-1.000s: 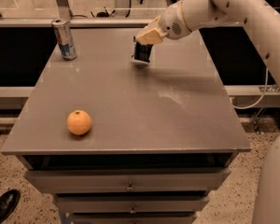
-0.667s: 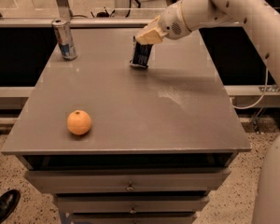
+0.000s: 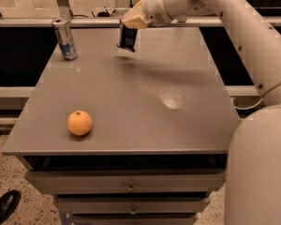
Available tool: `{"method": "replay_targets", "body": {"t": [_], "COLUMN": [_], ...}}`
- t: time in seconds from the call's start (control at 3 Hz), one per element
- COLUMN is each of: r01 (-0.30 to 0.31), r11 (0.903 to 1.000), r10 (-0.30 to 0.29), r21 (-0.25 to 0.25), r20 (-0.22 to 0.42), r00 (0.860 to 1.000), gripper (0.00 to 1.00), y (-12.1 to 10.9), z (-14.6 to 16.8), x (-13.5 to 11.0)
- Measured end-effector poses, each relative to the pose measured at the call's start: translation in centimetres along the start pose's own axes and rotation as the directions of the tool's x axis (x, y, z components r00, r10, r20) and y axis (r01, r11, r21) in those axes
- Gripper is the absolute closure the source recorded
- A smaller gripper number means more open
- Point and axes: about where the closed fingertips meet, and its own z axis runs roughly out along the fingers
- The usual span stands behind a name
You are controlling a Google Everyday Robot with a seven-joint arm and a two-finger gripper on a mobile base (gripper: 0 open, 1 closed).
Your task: Move rxbar blueberry near redbull can
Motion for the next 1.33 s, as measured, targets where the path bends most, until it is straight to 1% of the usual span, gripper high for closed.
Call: {"method": "replay_targets", "body": {"t": [0.33, 0.67, 1.0, 1.33], "r01": [0.107, 0.162, 0.177, 0.148], "r11": [0.9929, 0.9842, 0.9827, 0.9889], "r10": [-0.109, -0.166, -0.18, -0.148], "r21": [0.051, 0.071, 0.053, 0.0], "r20": [0.033, 0.048, 0.054, 0.069], "r00": [0.994, 0.985, 0.982, 0.987], "gripper": [1.0, 1.0, 1.0, 1.0], "y": [-2.9, -4.4, -4.4, -2.7], "z": [2.9, 6.4, 10.0, 13.4], "x": [-2.4, -3.5, -3.5, -2.7]}}
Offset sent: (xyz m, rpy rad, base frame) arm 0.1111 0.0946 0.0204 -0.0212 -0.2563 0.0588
